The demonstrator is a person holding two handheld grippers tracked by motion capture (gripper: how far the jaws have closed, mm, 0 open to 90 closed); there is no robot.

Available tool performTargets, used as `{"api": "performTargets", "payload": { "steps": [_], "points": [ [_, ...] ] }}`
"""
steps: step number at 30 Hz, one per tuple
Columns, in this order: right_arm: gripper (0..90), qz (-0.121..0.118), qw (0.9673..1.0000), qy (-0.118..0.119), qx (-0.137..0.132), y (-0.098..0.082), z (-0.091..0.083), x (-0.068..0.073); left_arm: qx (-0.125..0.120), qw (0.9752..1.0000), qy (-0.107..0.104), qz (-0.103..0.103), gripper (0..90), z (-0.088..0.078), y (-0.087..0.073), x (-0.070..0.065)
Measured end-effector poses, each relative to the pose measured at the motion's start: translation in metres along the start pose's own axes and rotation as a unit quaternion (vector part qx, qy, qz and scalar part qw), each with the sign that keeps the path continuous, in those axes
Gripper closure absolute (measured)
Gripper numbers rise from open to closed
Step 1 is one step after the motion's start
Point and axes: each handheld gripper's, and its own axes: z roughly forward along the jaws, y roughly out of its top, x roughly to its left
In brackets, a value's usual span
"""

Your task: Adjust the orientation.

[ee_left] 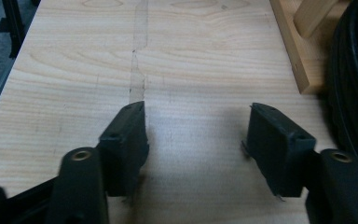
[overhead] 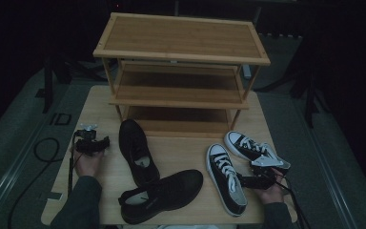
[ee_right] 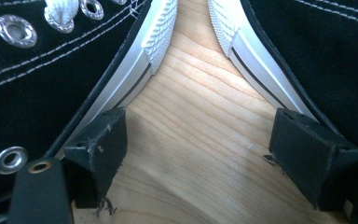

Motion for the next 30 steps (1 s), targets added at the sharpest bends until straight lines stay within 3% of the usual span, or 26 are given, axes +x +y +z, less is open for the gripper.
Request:
{"api": "performTargets", "payload": {
  "steps": [6,13,23,30],
  "points": [
    [18.9,0.0,1.0,0.0,0.0,0.0,0.0,0.0,0.009,0.9995,-0.029,-0.004,52.8,-0.006,0.0,0.004],
    [18.8,0.0,1.0,0.001,0.0,0.0,0.0,0.0,0.002,0.9987,-0.049,0.011,62.4,-0.019,-0.001,0.004],
    [18.9,-0.001,1.0,0.003,0.001,0.001,0.0,-0.001,-0.005,0.9968,-0.067,0.042,89.4,-0.033,-0.002,-0.007],
    [18.8,-0.002,1.0,0.004,0.001,0.001,0.0,-0.001,0.0,0.9958,-0.07,0.059,89.9,-0.037,-0.004,-0.017]
  ]
}}
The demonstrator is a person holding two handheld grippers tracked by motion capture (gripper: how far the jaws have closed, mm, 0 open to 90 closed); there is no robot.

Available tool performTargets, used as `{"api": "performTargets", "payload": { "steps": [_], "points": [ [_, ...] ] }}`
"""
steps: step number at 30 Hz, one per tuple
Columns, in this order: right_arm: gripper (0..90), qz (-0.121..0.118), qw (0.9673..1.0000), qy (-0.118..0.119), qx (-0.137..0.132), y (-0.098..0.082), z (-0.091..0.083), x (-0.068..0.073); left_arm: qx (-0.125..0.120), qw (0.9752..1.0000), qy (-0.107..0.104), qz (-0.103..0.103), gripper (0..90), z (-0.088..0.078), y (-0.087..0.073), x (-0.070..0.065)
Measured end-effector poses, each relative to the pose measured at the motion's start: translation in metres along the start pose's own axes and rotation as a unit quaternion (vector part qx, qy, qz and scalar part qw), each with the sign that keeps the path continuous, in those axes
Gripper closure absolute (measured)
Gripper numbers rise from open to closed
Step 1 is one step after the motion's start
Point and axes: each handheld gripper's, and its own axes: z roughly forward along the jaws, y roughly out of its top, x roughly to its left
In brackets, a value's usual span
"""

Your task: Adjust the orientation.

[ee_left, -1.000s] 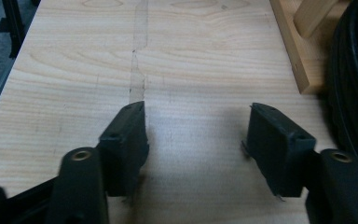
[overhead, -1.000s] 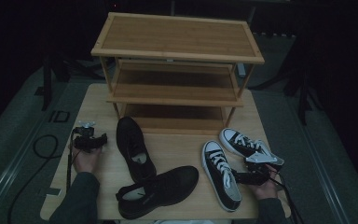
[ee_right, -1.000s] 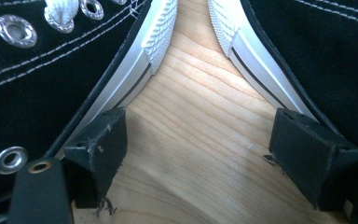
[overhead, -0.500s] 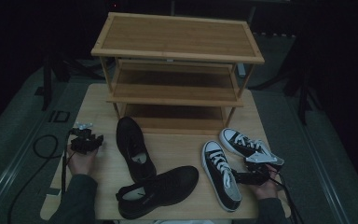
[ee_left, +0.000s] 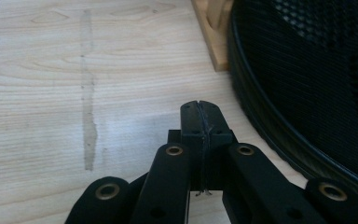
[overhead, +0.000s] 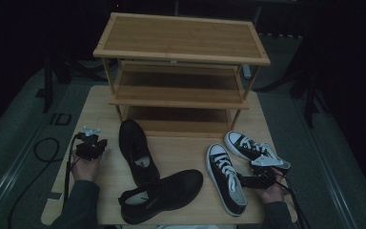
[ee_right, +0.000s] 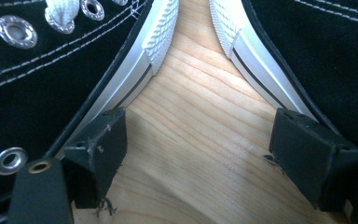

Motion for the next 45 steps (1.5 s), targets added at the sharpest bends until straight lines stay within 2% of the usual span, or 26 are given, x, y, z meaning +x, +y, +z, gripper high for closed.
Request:
{"api": "performTargets", "payload": {
  "steps": [8,10,13,15,21,22,29,34,36,45],
  "points": [
    [18.8,0.0,1.0,0.0,0.0,0.0,0.0,0.0,0.006,0.9999,-0.005,0.014,89.9,-0.002,-0.002,-0.012],
    [18.8,0.0,1.0,0.0,0.0,0.0,0.0,0.0,0.013,0.9995,-0.008,0.026,89.9,0.0,-0.003,-0.017],
    [18.8,0.0,1.0,0.0,0.0,0.0,0.0,0.0,0.018,0.9992,-0.01,0.033,89.8,0.001,-0.003,-0.022],
    [18.8,0.0,1.0,0.0,0.0,0.0,0.0,0.0,0.03,0.9984,-0.007,0.047,89.9,0.003,-0.004,-0.028],
    [18.8,0.0,1.0,0.0,0.0,0.0,0.0,0.0,0.036,0.9971,-0.014,0.066,89.9,0.008,-0.002,-0.038],
    [18.8,0.0,1.0,0.0,0.0,0.0,0.0,0.0,0.036,0.9969,-0.01,0.069,89.9,0.009,-0.002,-0.04],
    [18.8,0.0,1.0,0.0,0.0,0.0,0.0,0.0,0.03,0.997,-0.018,0.069,89.9,0.014,0.005,-0.046],
    [18.8,0.0,1.0,0.0,0.0,0.0,0.0,0.0,0.023,0.9958,-0.025,0.085,90.0,0.022,0.013,-0.056],
    [18.8,0.0,1.0,0.0,0.0,0.0,0.0,0.0,0.024,0.9954,-0.022,0.09,89.9,0.025,0.016,-0.059],
    [18.8,0.0,1.0,0.0,0.0,0.0,0.0,0.0,0.029,0.9945,-0.035,0.094,90.0,0.033,0.026,-0.063]
  ]
}}
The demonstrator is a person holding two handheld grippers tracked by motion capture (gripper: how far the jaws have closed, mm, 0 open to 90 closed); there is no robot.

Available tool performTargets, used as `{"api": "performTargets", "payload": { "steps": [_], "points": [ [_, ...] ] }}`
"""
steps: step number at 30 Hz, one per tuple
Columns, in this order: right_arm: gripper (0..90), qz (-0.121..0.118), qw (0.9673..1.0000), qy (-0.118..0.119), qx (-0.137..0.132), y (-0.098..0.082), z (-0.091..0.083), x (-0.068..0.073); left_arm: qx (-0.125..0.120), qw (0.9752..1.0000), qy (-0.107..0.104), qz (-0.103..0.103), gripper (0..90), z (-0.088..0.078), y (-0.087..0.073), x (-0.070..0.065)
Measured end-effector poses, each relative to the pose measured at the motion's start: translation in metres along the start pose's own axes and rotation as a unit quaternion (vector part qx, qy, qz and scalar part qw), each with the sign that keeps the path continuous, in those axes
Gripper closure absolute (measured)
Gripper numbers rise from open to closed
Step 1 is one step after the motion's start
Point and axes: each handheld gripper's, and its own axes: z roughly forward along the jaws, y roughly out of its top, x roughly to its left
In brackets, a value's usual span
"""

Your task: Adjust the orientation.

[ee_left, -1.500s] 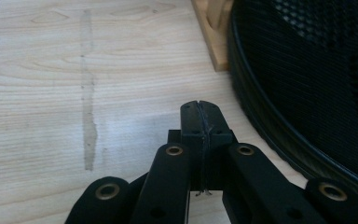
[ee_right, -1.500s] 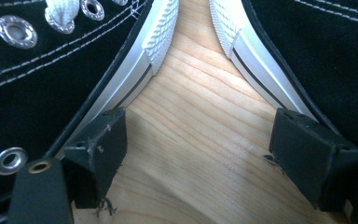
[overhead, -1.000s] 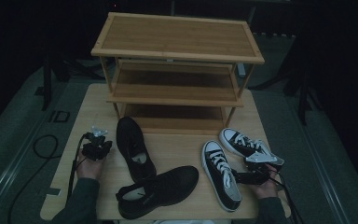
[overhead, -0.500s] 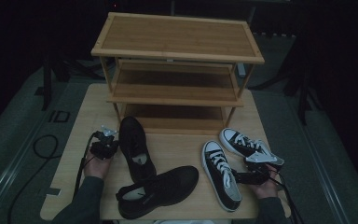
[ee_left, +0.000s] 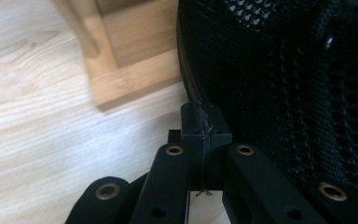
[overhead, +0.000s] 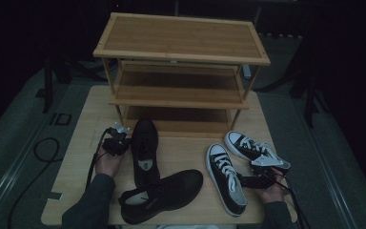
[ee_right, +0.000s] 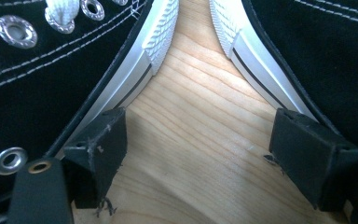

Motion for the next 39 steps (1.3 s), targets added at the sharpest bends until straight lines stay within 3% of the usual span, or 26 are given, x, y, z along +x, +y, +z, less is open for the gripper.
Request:
{"api": "performTargets", "payload": {
  "steps": [10,18,22,24,25,31,39],
  "points": [
    [18.8,0.0,1.0,0.0,0.0,0.0,0.0,0.0,-0.002,0.9998,-0.018,0.013,90.0,0.011,0.018,-0.013],
    [18.8,0.0,1.0,0.0,0.0,0.0,0.0,0.0,-0.01,0.9994,-0.033,-0.002,84.6,0.004,0.019,-0.009],
    [18.8,0.0,1.0,0.0,0.0,0.0,0.0,0.0,-0.028,0.9981,-0.054,-0.012,77.2,-0.02,0.019,-0.009],
    [18.8,0.0,1.0,0.0,0.0,0.0,0.0,0.0,-0.028,0.9981,-0.054,-0.012,75.5,-0.02,0.019,-0.009],
    [18.8,0.0,1.0,0.0,0.0,0.0,0.0,0.0,-0.035,0.9971,-0.065,-0.02,72.4,-0.034,0.02,-0.011],
    [18.8,0.0,1.0,0.0,0.0,0.0,0.0,0.0,-0.032,0.9959,-0.083,-0.018,69.0,-0.055,0.021,-0.016],
    [18.9,0.0,1.0,0.0,0.0,0.0,0.0,0.0,-0.039,0.9952,-0.09,-0.007,64.5,-0.079,0.024,-0.026]
  ]
}}
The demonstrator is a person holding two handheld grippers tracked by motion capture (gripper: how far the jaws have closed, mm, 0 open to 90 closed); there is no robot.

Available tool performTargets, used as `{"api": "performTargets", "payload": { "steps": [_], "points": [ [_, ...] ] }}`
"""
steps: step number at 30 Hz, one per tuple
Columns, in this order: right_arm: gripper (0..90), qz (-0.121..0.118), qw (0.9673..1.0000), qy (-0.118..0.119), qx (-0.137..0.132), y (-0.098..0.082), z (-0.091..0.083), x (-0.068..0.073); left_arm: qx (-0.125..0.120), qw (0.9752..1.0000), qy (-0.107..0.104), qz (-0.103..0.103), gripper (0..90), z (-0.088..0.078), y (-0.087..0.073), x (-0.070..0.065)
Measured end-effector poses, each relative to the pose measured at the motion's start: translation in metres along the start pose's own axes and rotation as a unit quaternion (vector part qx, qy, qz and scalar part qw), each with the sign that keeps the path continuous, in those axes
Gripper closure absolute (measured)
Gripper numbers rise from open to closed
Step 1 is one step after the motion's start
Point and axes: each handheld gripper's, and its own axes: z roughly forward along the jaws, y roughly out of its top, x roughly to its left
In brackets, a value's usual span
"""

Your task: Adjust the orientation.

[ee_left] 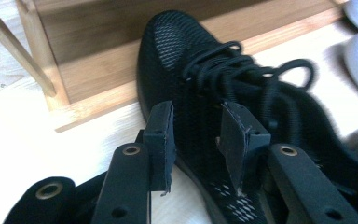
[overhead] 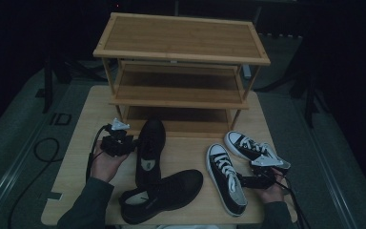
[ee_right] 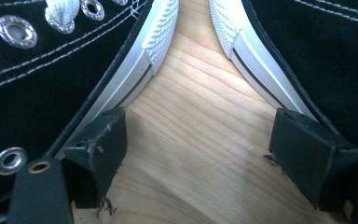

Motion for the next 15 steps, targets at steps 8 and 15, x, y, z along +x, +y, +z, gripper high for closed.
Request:
{"api": "performTargets", "payload": {
  "steps": [8,15],
  "points": [
    [18.9,0.0,1.0,0.0,0.0,0.0,0.0,0.0,-0.007,0.9999,-0.012,0.0,61.3,-0.022,0.005,-0.017],
    [18.9,0.0,1.0,0.0,0.0,0.0,0.0,0.0,0.007,0.9999,-0.007,0.012,59.0,-0.024,0.007,-0.036]
  ]
}}
